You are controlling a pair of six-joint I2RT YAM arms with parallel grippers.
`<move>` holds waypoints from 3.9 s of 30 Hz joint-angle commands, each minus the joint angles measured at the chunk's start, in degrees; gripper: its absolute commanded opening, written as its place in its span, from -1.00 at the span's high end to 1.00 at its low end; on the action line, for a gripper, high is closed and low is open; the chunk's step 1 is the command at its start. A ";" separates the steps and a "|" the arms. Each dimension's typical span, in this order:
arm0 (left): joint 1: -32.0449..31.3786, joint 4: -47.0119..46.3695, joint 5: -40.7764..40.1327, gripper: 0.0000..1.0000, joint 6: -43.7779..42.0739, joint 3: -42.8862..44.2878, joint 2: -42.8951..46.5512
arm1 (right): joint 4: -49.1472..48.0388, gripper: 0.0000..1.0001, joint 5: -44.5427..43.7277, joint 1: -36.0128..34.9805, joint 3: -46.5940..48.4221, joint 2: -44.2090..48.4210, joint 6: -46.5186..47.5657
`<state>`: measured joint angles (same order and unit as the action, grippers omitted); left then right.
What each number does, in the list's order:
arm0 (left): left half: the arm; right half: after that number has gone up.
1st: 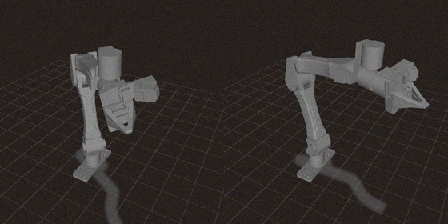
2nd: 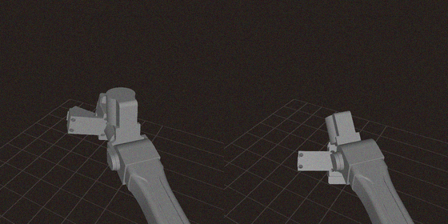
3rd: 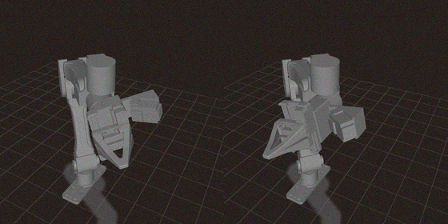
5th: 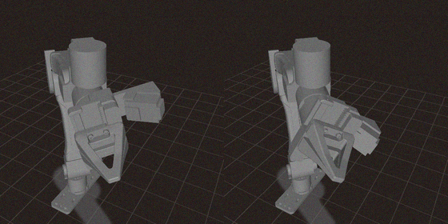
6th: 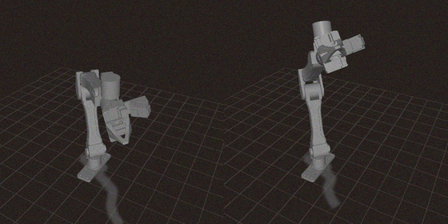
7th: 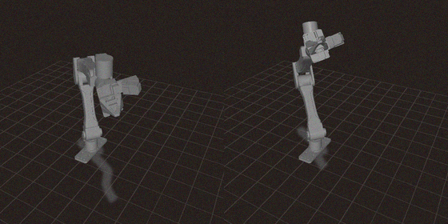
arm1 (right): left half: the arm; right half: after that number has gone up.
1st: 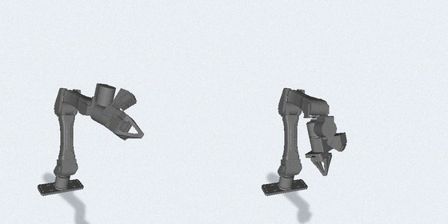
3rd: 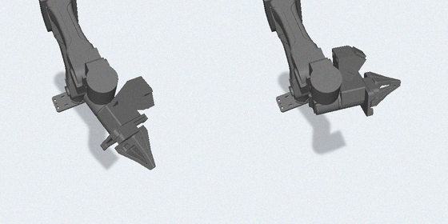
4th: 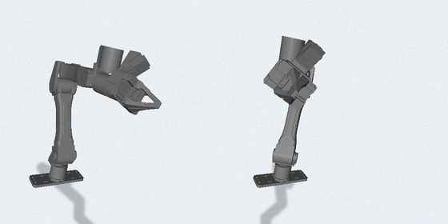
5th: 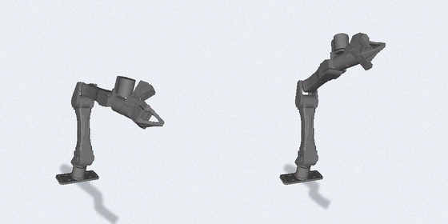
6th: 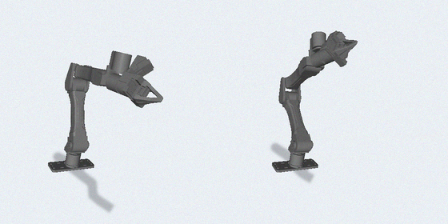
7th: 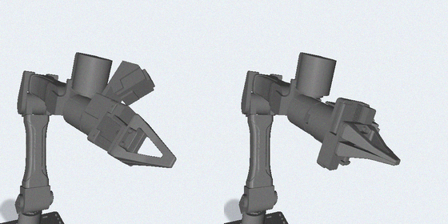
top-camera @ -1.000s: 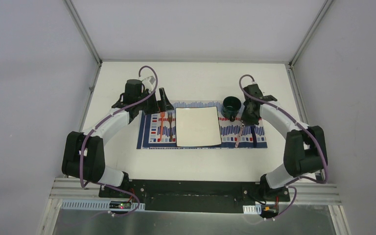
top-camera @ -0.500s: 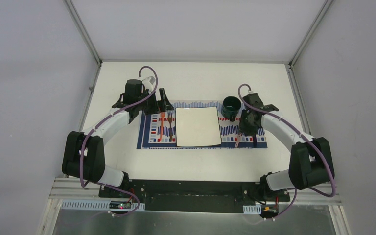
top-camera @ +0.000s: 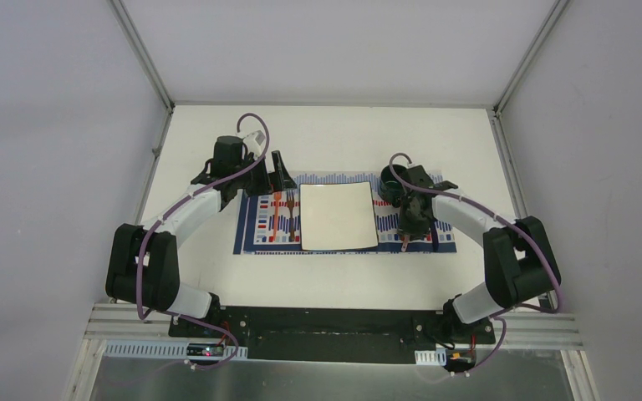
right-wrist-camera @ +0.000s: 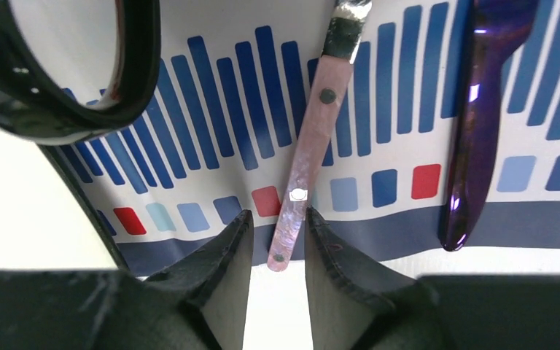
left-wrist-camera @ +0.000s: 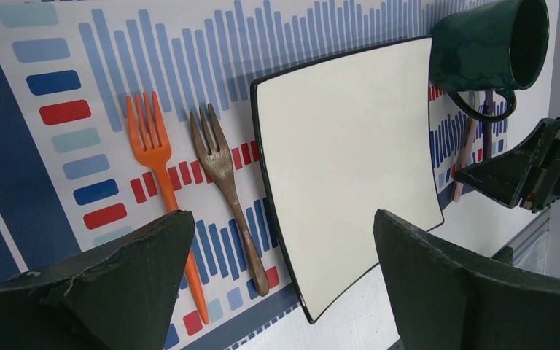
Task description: Set the dinner table for one person
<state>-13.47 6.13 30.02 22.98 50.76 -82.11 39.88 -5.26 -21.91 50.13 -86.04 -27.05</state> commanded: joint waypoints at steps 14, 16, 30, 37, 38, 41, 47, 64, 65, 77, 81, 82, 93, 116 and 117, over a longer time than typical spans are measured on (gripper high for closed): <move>-0.05 -0.89 -0.67 -0.98 -0.92 1.15 1.79 | 2.15 0.68 -7.00 -2.34 1.90 0.64 -1.12; -0.06 -1.01 -0.56 -0.98 -0.84 1.10 1.84 | 3.26 0.82 -8.40 -2.35 2.14 1.38 -1.22; 0.01 -0.96 -0.49 -0.98 -0.74 0.83 2.70 | 6.73 0.92 -12.49 -2.26 3.41 2.15 -0.76; -0.05 -0.93 -0.57 -0.98 -0.66 0.70 2.67 | 6.65 0.93 -11.95 -2.26 3.48 2.03 -0.50; -0.04 -0.93 -0.58 -0.98 -0.66 0.74 2.68 | 6.69 0.93 -11.85 -2.21 3.41 1.97 -0.46; -0.06 -1.01 -0.58 -0.98 -0.60 0.74 2.65 | 6.59 0.95 -11.36 -2.26 3.44 1.77 -0.21; -0.06 -1.03 -0.57 -0.98 -0.48 0.74 2.70 | 7.17 1.00 -10.87 -2.26 4.11 0.79 0.73; -0.30 -1.03 -0.75 -0.98 -0.39 0.91 2.83 | 9.17 1.00 -8.59 -2.65 6.10 -3.61 3.01; -0.32 -1.03 -0.80 -0.98 -0.39 0.92 2.78 | 9.18 1.00 -8.83 -2.82 6.12 -3.61 3.04; -0.59 -1.03 -0.97 -0.98 -0.39 1.00 2.56 | 9.56 1.00 -10.76 -3.23 6.82 -4.99 3.00; -0.59 -0.99 -1.01 -0.98 -0.40 1.00 2.50 | 9.54 1.00 -11.36 -3.23 6.95 -5.27 2.92; -0.59 -1.03 -1.02 -0.98 -0.39 0.98 2.48 | 9.60 1.00 -11.50 -3.23 7.04 -5.35 2.96; -0.59 -1.03 -1.01 -0.98 -0.48 1.00 2.48 | 9.49 1.00 -13.02 -3.23 8.74 -7.26 3.51; -0.59 -0.24 -1.10 -0.98 -1.10 1.97 2.04 | 12.67 0.02 -15.78 -3.27 11.62 0.67 2.64; -0.59 -0.24 -1.15 -0.98 -1.10 1.96 2.04 | 12.40 0.02 -17.19 -3.23 11.81 1.40 2.12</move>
<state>-13.56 6.48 29.98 23.00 50.76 -81.60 51.29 -18.72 -24.86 58.46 -89.01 -23.90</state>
